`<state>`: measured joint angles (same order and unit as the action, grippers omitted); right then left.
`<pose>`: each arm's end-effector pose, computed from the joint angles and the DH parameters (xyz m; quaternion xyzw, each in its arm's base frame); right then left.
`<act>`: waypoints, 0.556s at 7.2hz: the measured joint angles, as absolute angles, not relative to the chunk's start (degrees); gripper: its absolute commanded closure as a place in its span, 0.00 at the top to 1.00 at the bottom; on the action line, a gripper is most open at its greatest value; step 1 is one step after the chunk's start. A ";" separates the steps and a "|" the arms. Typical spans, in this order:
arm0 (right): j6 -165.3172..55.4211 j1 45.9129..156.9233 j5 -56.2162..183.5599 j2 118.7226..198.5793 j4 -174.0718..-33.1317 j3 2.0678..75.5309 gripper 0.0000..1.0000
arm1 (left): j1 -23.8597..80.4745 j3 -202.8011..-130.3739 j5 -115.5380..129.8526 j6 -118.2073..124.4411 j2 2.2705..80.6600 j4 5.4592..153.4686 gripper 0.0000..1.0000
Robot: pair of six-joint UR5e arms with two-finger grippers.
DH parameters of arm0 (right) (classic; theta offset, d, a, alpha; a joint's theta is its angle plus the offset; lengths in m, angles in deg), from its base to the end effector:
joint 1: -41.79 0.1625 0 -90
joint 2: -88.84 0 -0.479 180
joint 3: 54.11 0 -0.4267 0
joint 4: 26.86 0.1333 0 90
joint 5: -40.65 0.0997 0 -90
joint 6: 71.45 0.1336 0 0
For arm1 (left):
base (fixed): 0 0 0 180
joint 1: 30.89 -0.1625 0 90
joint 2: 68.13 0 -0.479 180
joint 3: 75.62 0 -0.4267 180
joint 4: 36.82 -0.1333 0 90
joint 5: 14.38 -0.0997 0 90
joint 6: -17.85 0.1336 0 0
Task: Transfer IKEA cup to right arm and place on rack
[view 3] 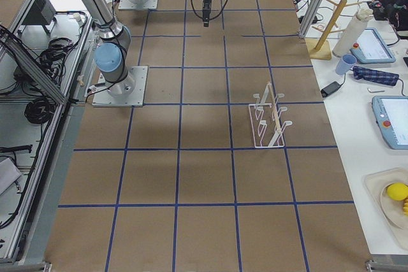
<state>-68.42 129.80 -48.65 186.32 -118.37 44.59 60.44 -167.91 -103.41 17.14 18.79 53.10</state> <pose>0.1187 -0.4690 0.4953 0.0438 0.9990 -0.0025 0.0061 -0.1472 -0.4994 0.5146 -0.0055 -0.9999 0.0074 0.0086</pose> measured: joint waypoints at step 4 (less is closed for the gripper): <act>-68.30 129.96 -48.54 186.32 -118.63 44.59 1.00 | 60.10 -167.98 -103.33 17.19 18.69 53.14 1.00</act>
